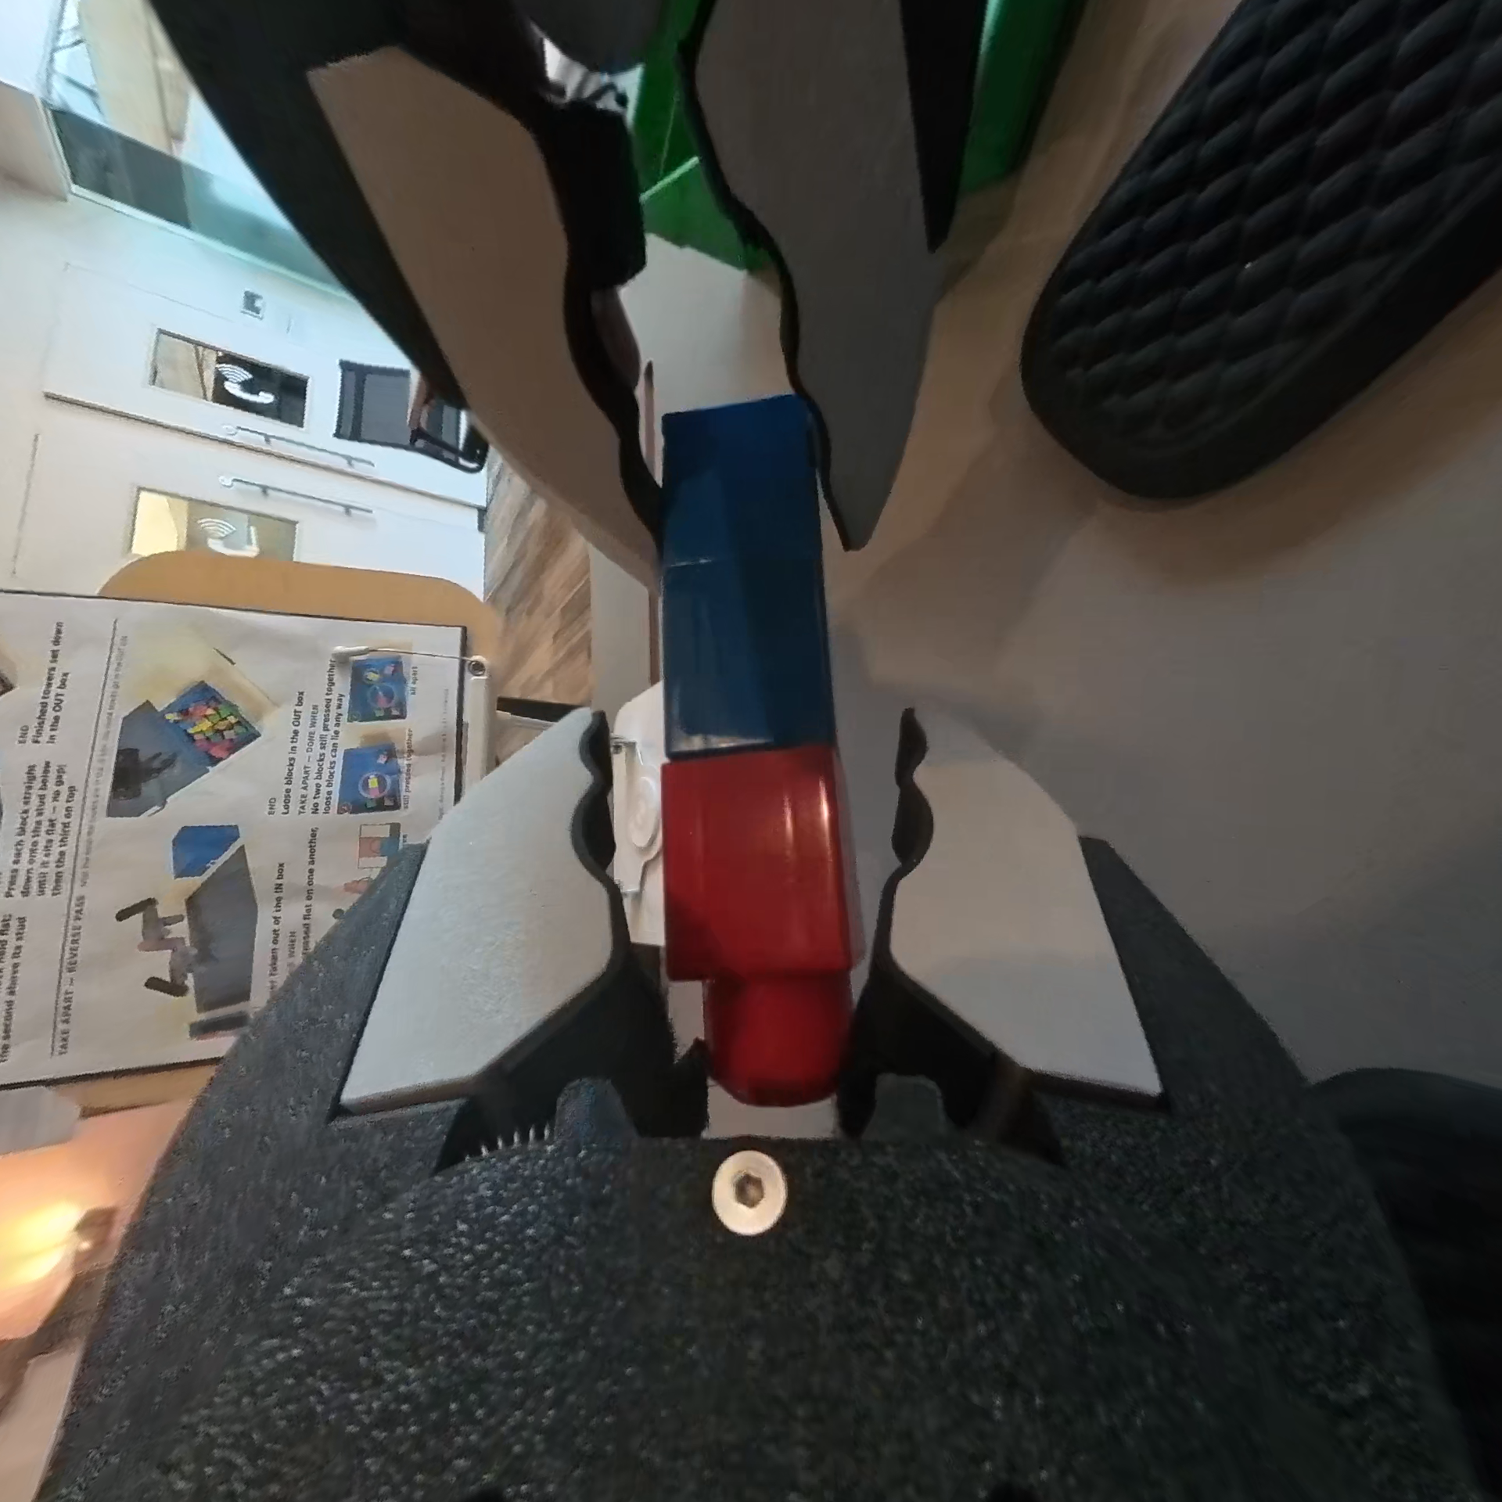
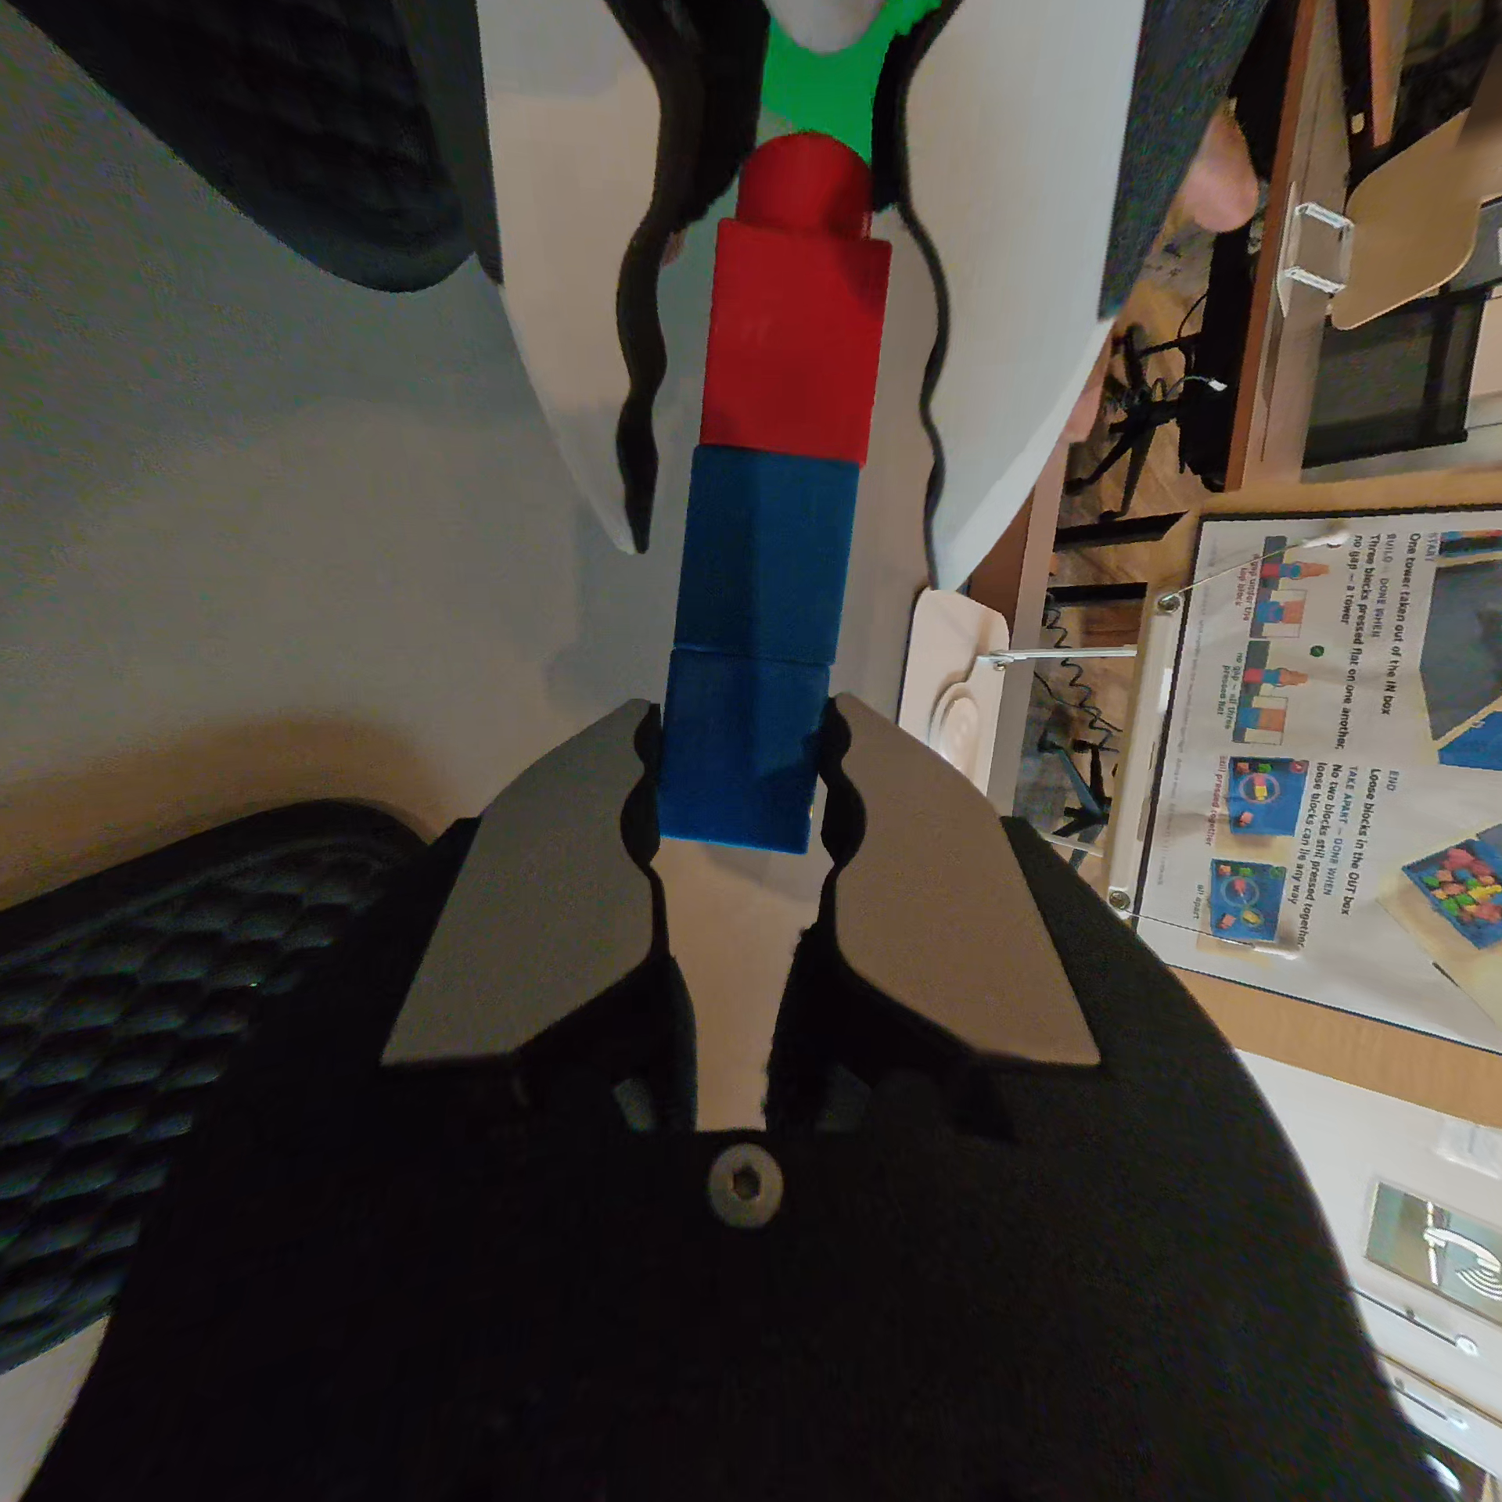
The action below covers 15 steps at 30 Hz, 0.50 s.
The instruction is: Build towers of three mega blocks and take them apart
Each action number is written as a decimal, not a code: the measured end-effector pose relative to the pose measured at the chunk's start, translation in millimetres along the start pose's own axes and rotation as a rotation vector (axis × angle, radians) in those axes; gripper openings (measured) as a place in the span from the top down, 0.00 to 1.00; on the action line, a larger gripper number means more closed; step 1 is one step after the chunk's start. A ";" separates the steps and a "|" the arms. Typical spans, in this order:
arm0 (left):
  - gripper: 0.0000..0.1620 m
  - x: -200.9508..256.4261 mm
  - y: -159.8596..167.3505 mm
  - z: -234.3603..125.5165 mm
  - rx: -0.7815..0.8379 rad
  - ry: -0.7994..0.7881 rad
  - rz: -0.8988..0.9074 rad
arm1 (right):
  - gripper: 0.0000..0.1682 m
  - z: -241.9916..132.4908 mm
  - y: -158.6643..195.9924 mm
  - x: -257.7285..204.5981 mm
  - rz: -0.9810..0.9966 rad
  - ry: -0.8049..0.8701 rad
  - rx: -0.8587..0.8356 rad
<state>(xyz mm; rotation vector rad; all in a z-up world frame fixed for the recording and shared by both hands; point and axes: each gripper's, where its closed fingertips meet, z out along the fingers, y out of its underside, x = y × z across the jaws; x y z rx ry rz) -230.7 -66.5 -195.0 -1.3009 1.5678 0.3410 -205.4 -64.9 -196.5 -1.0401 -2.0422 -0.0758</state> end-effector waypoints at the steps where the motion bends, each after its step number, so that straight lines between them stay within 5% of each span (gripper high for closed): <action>1: 0.61 0.5 -0.3 0.7 -0.009 -0.001 0.014 | 0.78 0.3 0.2 -0.1 -0.001 0.000 -0.002; 4: 0.76 -0.3 -3.3 2.4 -0.013 -0.013 0.031 | 0.78 0.9 1.2 0.8 0.002 0.003 -0.008; 13: 0.77 -0.9 -5.0 -0.6 0.027 -0.008 -0.002 | 0.77 -1.2 -4.4 2.7 0.017 0.032 0.054; 15: 0.77 -2.0 -6.3 -3.6 0.057 -0.010 -0.035 | 0.63 -6.0 -11.0 6.3 0.051 0.061 0.153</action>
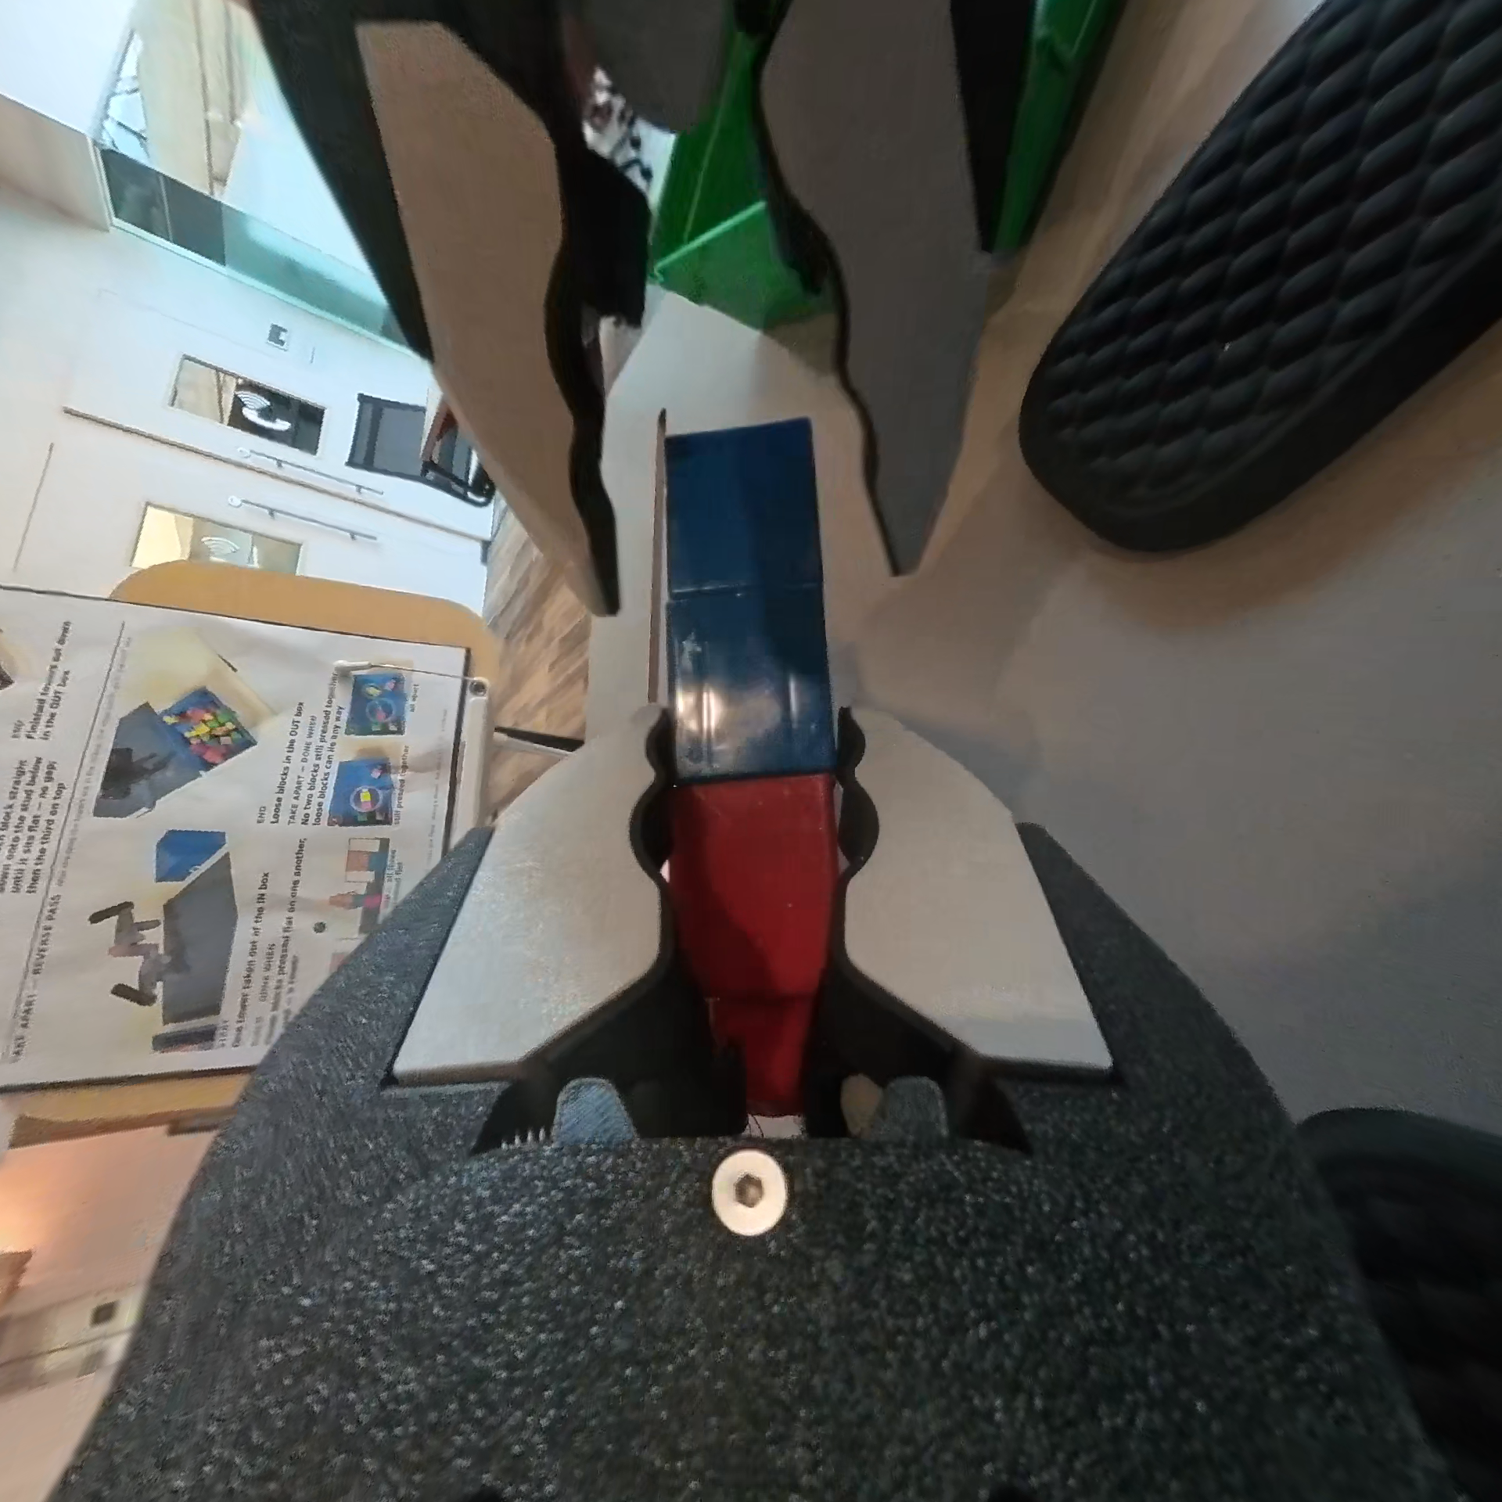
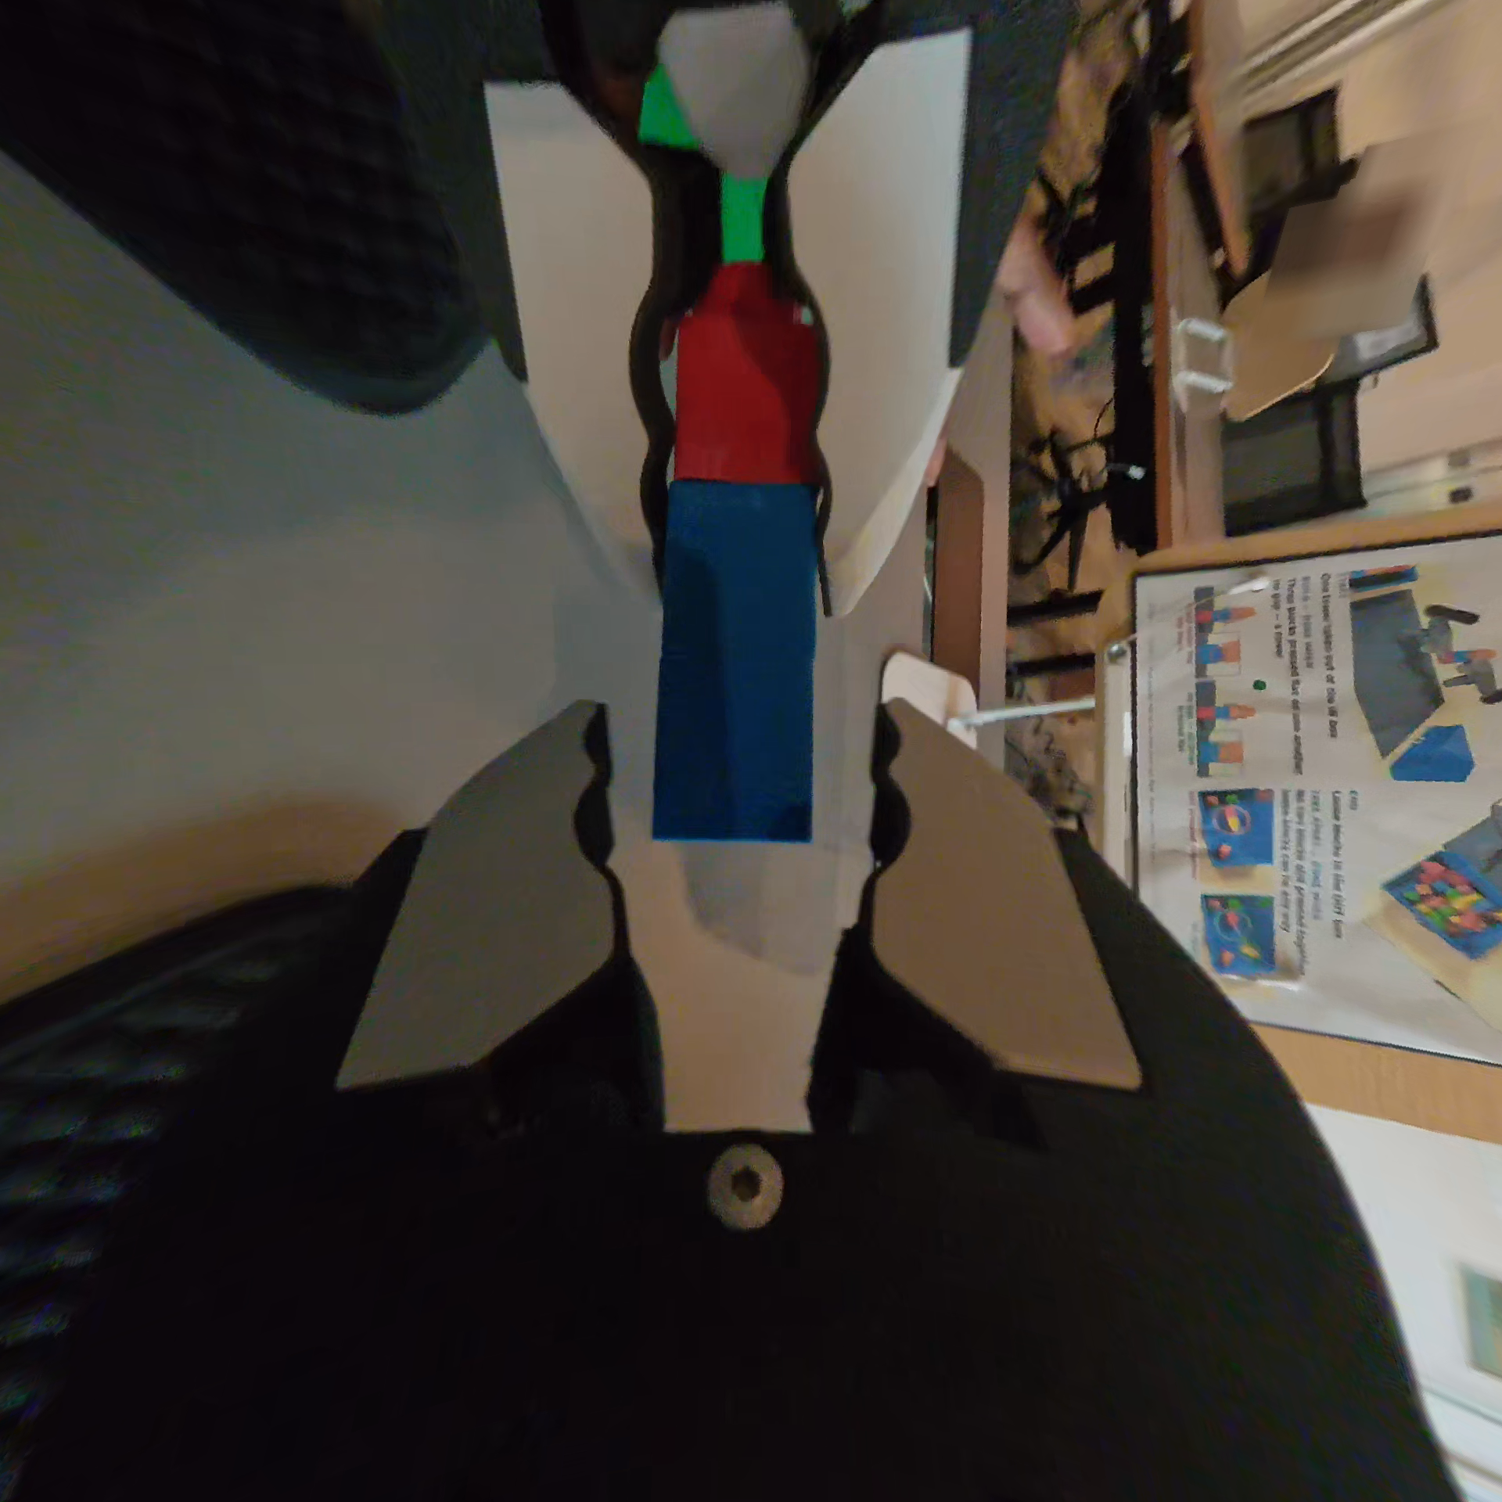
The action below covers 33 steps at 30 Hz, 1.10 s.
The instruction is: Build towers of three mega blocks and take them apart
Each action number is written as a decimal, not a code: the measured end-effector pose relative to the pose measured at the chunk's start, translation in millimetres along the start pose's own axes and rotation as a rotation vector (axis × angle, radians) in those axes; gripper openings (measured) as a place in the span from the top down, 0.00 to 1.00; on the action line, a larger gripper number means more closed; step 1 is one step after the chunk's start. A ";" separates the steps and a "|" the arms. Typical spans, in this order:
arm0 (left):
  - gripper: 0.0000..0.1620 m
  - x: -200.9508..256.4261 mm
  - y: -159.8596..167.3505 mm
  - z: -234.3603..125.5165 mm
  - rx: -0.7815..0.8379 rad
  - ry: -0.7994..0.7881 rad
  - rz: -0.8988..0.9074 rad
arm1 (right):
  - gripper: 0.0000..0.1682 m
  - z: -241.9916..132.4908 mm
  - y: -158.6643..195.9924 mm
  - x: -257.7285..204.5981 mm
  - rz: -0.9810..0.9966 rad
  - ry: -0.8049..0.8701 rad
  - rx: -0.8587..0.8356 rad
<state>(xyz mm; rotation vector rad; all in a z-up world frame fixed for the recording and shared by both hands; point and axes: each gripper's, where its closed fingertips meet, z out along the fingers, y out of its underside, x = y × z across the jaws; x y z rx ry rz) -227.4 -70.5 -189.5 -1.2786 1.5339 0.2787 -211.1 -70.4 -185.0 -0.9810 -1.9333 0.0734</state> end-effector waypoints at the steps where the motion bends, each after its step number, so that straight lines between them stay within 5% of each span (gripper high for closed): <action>1: 0.77 -0.6 -0.5 -1.9 0.013 -0.002 -0.016 | 0.58 -2.4 -3.4 -0.2 0.027 0.001 0.054; 3: 0.77 -1.8 -1.8 -6.1 0.041 -0.008 -0.045 | 0.54 -9.0 -11.8 1.9 0.064 0.024 0.201; 9: 0.77 -0.4 -14.1 -16.4 0.163 0.011 -0.128 | 0.63 -28.0 -27.2 0.3 0.186 0.015 0.614; 14: 0.77 5.9 -16.6 -18.2 0.183 0.047 -0.136 | 0.78 -19.5 -25.4 -7.7 0.170 -0.021 0.641; 29: 0.78 10.8 -19.7 -22.0 0.193 0.102 -0.137 | 0.79 -22.6 -24.3 -12.8 0.116 -0.030 0.614; 33: 0.77 0.1 8.0 -32.6 0.122 0.061 -0.177 | 0.79 -40.2 -6.1 -5.3 0.140 0.000 0.613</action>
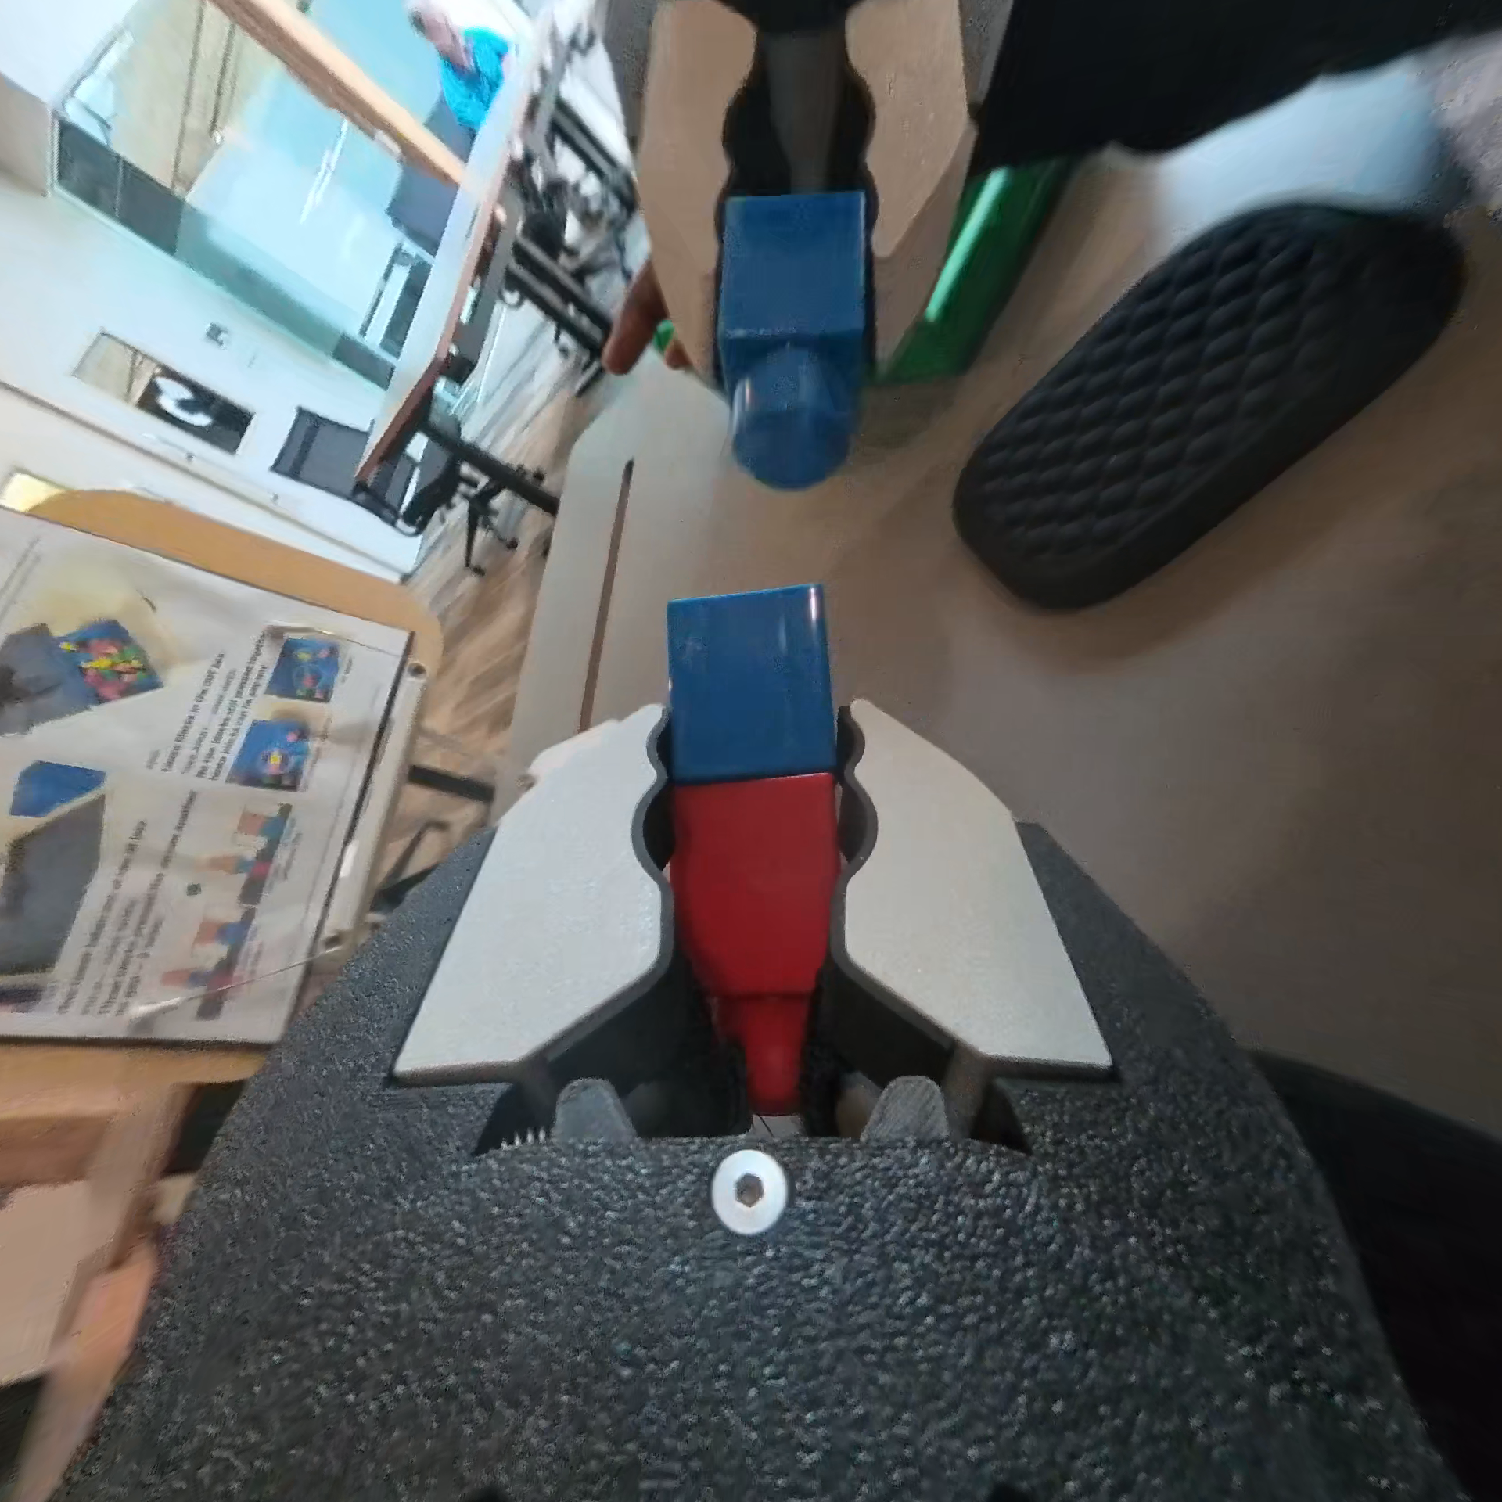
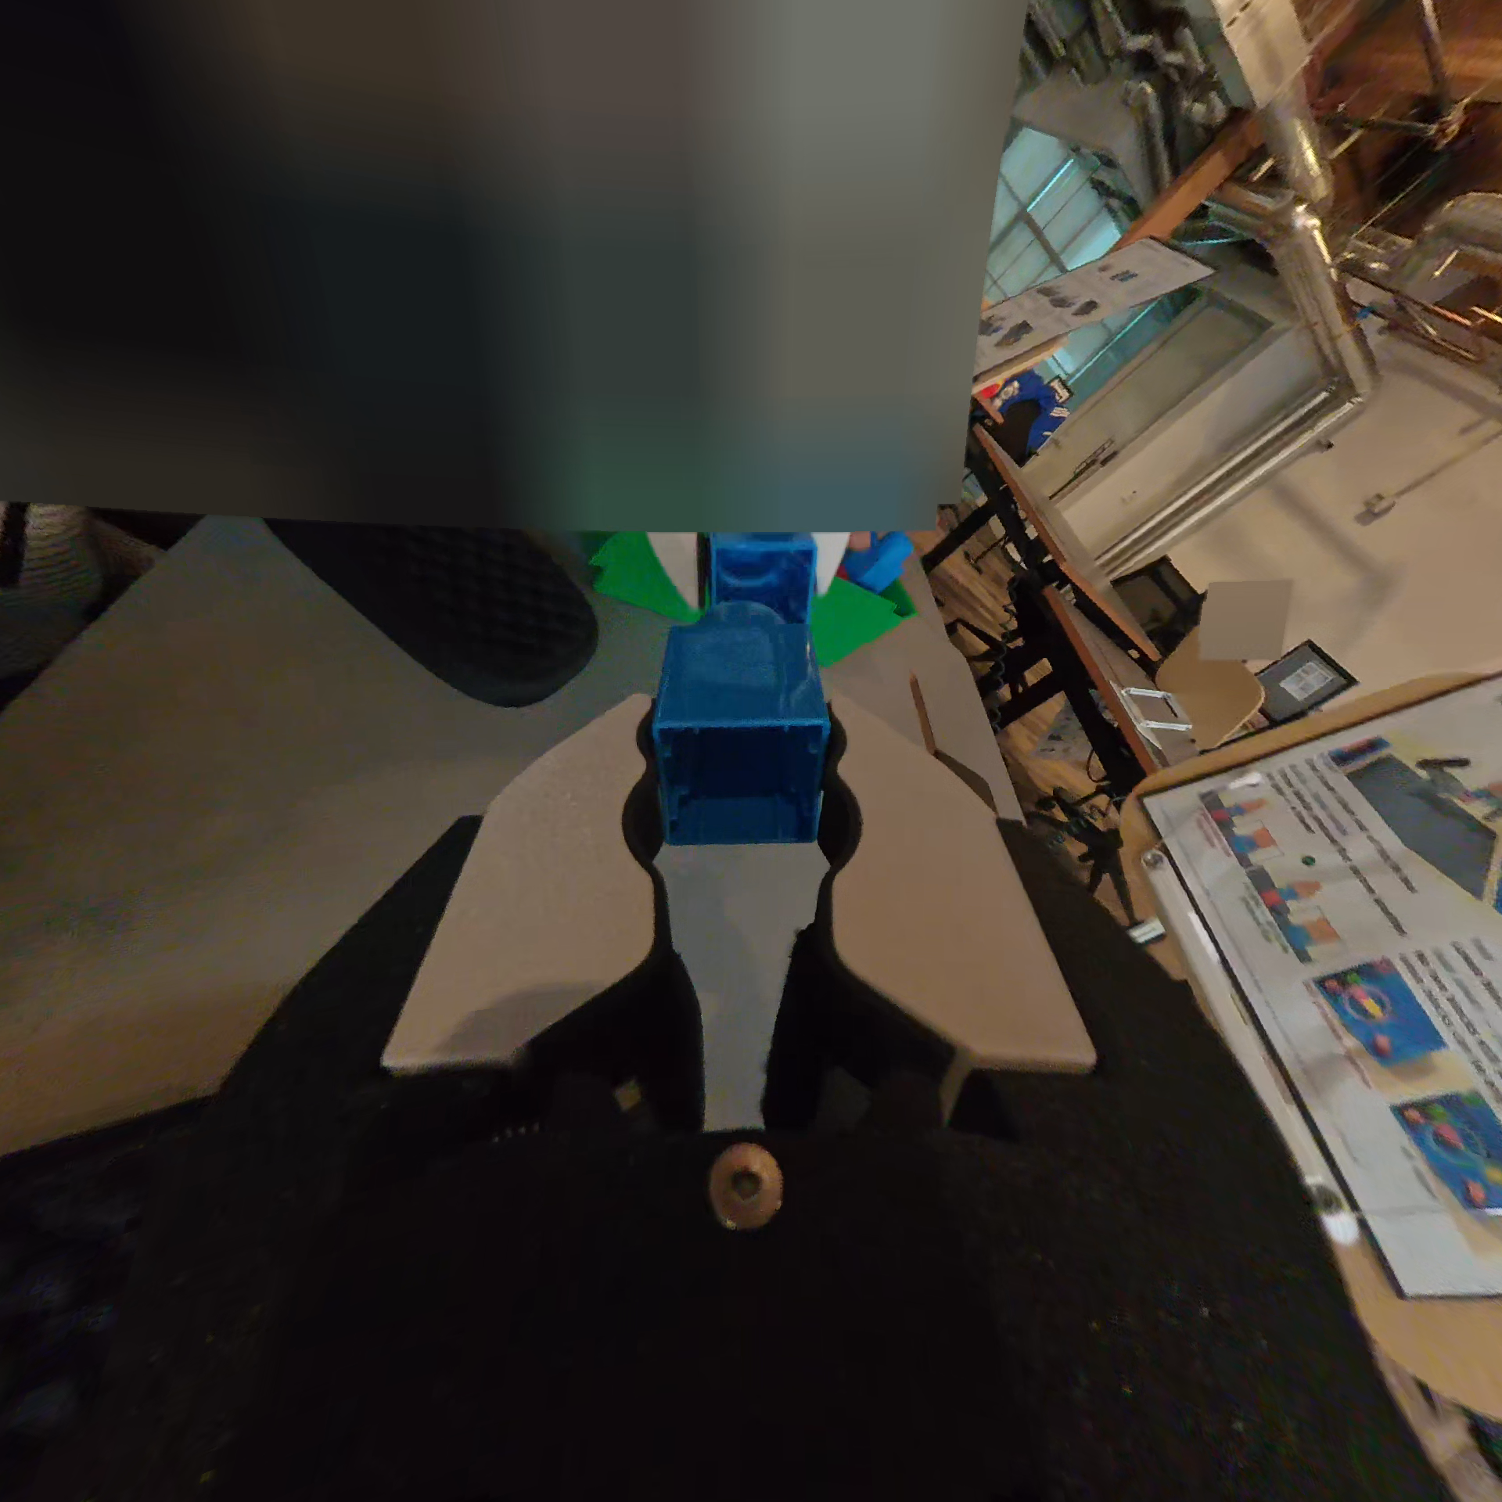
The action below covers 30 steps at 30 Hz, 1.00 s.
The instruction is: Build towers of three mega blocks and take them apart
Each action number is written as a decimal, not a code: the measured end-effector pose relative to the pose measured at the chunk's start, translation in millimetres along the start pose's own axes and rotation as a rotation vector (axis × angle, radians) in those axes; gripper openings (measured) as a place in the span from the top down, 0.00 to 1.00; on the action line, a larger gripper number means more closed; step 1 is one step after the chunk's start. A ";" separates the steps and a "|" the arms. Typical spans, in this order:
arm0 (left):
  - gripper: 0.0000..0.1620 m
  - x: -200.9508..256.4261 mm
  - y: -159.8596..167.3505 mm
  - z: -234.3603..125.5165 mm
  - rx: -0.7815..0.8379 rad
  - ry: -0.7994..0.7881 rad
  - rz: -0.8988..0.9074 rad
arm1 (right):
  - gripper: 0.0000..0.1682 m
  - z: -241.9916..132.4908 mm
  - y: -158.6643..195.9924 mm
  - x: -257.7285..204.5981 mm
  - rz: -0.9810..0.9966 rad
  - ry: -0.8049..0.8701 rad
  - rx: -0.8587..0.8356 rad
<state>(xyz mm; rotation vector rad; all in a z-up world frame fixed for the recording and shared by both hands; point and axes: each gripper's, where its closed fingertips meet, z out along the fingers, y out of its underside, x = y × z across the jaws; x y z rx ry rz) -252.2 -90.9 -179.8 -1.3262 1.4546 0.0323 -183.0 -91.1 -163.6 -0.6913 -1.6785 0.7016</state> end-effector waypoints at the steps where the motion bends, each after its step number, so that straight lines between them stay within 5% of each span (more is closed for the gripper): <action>1: 0.77 -1.1 -0.3 -6.9 0.031 0.007 -0.036 | 0.79 -8.0 -0.6 1.7 0.005 0.011 0.007; 10: 0.77 -3.2 -0.6 -2.9 0.006 -0.024 0.000 | 0.79 -51.6 14.3 25.5 0.018 0.141 -0.150; 17: 0.77 -2.6 -4.2 1.8 0.037 -0.028 0.001 | 0.79 -176.5 91.2 56.9 0.361 0.481 -0.557; 22: 0.77 -0.8 -7.6 4.4 0.051 -0.024 0.006 | 0.79 -239.0 152.3 25.4 0.695 0.584 -0.747; 30: 0.77 -2.9 -6.3 3.4 0.043 -0.029 -0.001 | 0.78 -240.6 207.7 -41.3 0.935 0.452 -0.877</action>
